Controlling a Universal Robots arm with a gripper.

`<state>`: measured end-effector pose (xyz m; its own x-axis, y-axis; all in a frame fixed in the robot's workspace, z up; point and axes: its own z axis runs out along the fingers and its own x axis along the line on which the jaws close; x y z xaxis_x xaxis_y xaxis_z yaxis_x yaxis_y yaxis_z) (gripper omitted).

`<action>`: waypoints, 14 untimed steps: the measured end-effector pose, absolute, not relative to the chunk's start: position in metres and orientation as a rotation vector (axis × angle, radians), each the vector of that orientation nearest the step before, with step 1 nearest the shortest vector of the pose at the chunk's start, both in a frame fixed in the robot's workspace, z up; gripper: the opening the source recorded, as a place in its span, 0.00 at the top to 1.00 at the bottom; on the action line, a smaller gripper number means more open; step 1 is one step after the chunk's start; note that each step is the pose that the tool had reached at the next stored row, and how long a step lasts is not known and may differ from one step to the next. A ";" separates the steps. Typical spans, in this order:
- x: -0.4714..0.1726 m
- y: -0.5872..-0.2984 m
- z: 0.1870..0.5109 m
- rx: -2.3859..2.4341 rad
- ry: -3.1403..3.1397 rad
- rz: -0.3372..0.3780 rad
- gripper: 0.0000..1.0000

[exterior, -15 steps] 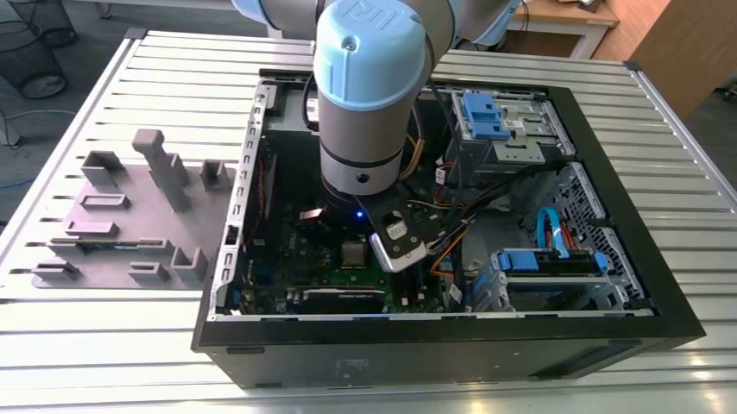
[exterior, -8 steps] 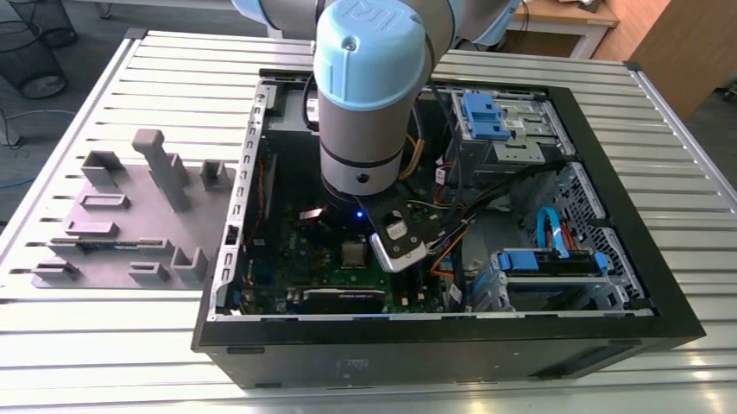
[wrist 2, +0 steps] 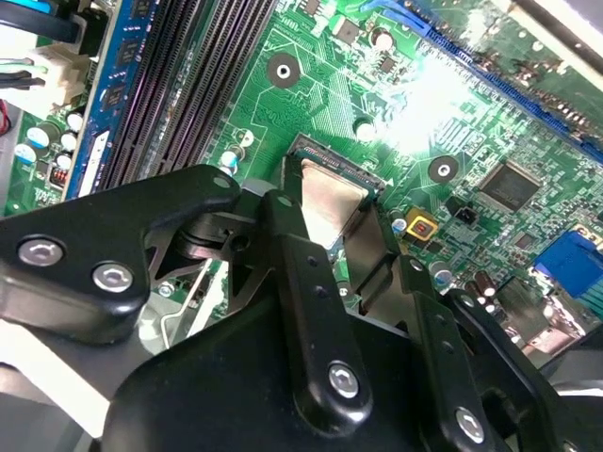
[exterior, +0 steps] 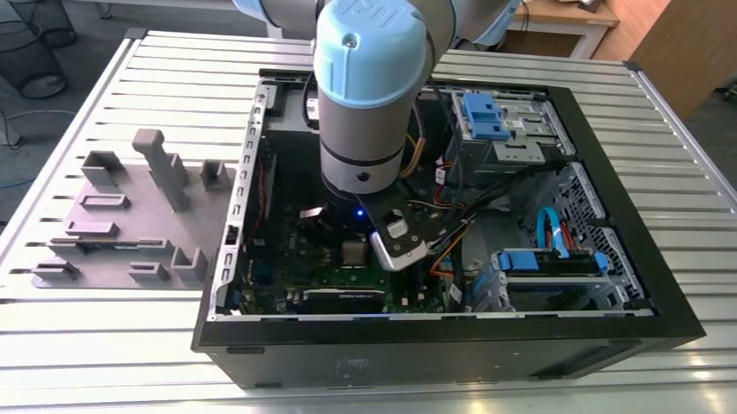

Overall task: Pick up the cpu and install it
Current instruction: 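Place the cpu into insertion slot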

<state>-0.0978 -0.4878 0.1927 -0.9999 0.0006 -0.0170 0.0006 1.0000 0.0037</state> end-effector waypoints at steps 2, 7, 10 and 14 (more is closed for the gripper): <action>-0.098 -0.488 0.194 0.001 3.125 0.006 0.57; -0.098 -0.488 0.195 0.025 3.125 0.005 0.57; -0.098 -0.488 0.194 0.050 3.125 0.004 0.57; -0.098 -0.488 0.194 0.051 3.124 0.005 0.57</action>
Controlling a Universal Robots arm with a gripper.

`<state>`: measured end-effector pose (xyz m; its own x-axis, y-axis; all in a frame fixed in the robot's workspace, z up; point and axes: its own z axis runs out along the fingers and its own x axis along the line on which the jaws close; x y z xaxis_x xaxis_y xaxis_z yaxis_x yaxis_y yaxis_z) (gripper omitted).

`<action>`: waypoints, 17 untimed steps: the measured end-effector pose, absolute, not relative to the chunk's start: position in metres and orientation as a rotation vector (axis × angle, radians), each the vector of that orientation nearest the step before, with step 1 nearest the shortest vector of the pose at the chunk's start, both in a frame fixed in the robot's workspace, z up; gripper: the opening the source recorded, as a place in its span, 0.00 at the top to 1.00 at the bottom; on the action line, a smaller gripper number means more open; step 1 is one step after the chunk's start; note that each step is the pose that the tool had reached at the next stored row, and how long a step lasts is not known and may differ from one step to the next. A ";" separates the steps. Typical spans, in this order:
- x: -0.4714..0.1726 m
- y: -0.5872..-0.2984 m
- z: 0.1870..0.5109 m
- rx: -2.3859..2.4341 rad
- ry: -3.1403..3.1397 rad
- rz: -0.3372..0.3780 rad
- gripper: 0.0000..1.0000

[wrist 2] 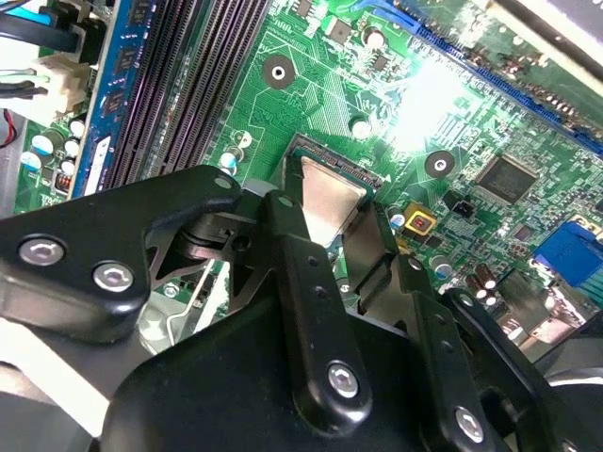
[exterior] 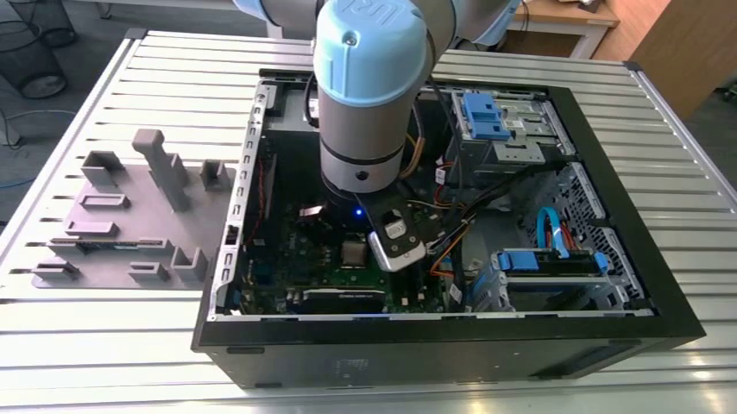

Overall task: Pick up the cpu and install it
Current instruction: 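Place the cpu into insertion slot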

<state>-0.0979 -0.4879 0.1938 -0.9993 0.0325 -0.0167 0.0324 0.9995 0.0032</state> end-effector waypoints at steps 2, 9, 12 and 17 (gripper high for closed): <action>-0.098 -0.488 0.193 0.051 3.124 0.005 0.57; -0.099 -0.488 0.193 0.043 3.124 0.006 0.57; -0.099 -0.488 0.193 0.037 3.124 0.006 0.57; -0.099 -0.488 0.191 0.021 3.125 0.005 0.57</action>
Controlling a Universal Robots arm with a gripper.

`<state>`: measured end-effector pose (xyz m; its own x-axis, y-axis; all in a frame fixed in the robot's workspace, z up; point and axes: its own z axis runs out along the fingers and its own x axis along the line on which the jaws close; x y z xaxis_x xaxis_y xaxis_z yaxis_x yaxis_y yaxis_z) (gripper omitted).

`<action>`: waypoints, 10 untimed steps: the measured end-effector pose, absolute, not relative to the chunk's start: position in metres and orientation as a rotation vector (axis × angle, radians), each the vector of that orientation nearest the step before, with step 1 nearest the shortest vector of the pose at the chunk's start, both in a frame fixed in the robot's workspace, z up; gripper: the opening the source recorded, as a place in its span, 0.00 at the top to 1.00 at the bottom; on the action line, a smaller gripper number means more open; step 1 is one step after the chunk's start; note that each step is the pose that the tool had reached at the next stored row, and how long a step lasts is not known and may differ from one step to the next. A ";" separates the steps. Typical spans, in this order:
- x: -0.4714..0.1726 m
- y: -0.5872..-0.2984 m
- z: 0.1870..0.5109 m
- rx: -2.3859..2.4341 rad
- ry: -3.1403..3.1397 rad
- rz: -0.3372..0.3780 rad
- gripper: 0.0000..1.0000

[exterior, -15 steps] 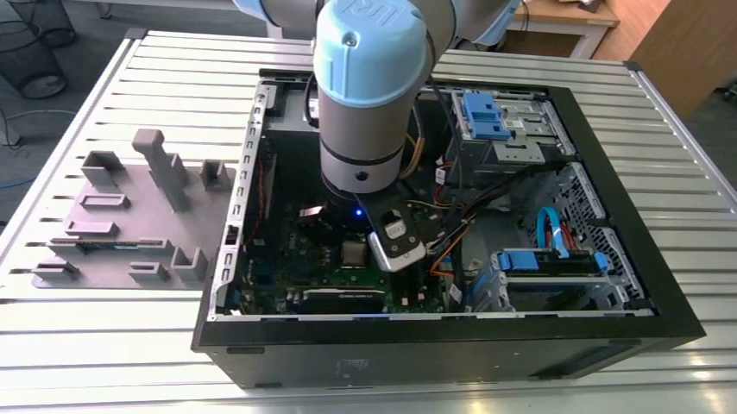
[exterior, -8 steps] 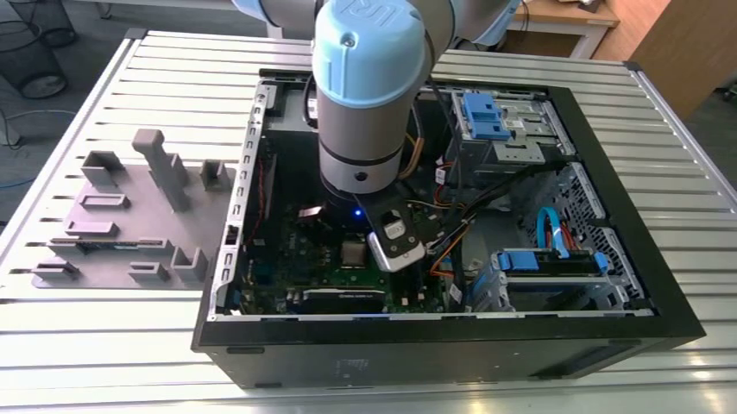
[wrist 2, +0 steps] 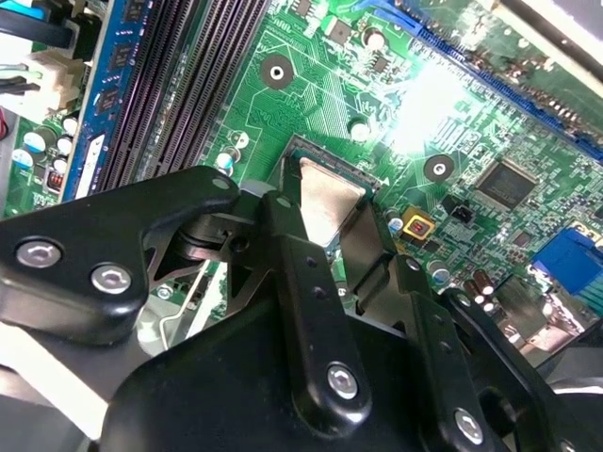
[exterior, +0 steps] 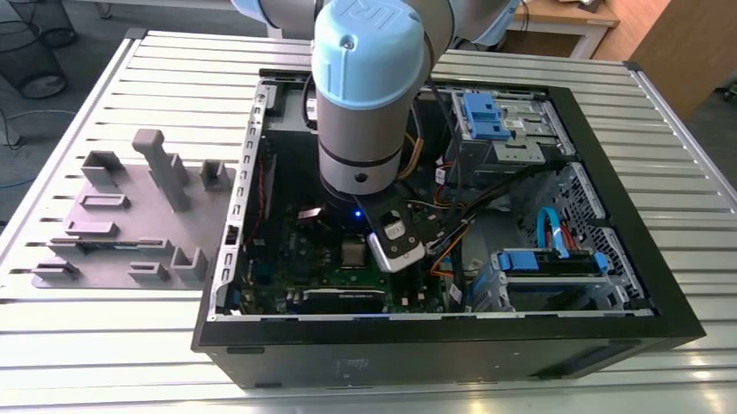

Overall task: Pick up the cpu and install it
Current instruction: 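Place the cpu into insertion slot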

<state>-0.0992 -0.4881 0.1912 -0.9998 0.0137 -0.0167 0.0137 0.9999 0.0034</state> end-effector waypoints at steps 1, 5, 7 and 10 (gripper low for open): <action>-0.099 -0.488 0.191 0.019 3.125 0.005 0.57; -0.101 -0.488 0.190 0.011 3.124 0.006 0.57; -0.101 -0.488 0.190 0.008 3.125 0.005 0.57; -0.101 -0.488 0.189 0.007 3.125 0.005 0.57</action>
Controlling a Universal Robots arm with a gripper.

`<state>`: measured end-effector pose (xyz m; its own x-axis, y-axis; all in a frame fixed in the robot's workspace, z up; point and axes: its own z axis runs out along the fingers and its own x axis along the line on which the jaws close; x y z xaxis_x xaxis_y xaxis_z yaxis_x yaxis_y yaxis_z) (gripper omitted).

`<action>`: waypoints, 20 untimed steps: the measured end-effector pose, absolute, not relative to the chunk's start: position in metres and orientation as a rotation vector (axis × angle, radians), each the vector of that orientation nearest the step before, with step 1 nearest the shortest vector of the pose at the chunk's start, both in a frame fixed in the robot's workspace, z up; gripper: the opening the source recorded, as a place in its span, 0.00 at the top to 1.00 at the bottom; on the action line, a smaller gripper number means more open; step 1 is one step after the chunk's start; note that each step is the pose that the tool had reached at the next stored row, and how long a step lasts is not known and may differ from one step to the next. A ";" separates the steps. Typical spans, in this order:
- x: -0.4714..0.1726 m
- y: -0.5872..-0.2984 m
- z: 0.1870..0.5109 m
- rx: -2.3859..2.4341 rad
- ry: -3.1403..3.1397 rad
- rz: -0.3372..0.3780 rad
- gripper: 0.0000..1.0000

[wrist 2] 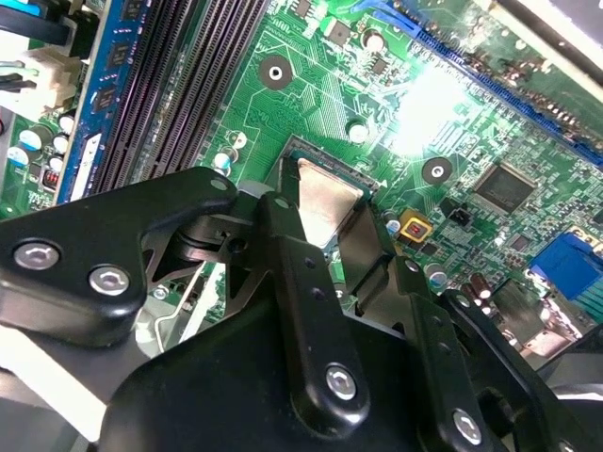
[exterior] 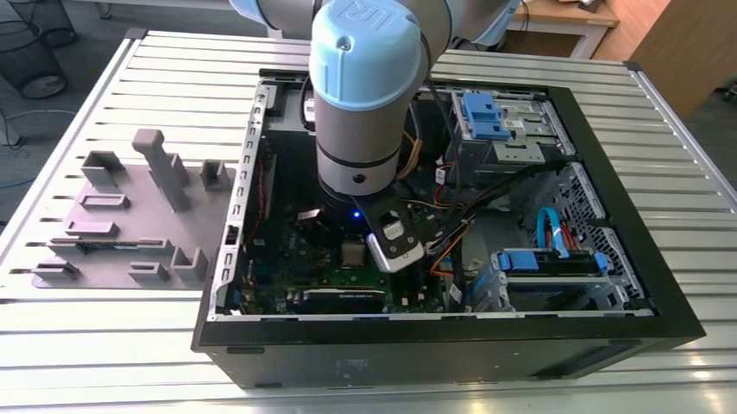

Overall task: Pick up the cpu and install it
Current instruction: 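Place the cpu into insertion slot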

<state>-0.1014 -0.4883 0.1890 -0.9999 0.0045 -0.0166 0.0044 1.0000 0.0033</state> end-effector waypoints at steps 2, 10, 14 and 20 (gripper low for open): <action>-0.101 -0.488 0.189 0.007 3.125 0.005 0.57; -0.101 -0.488 0.193 0.007 3.125 0.006 0.57; -0.101 -0.488 0.194 0.007 3.125 0.006 0.57; -0.101 -0.488 0.193 0.008 3.125 0.005 0.57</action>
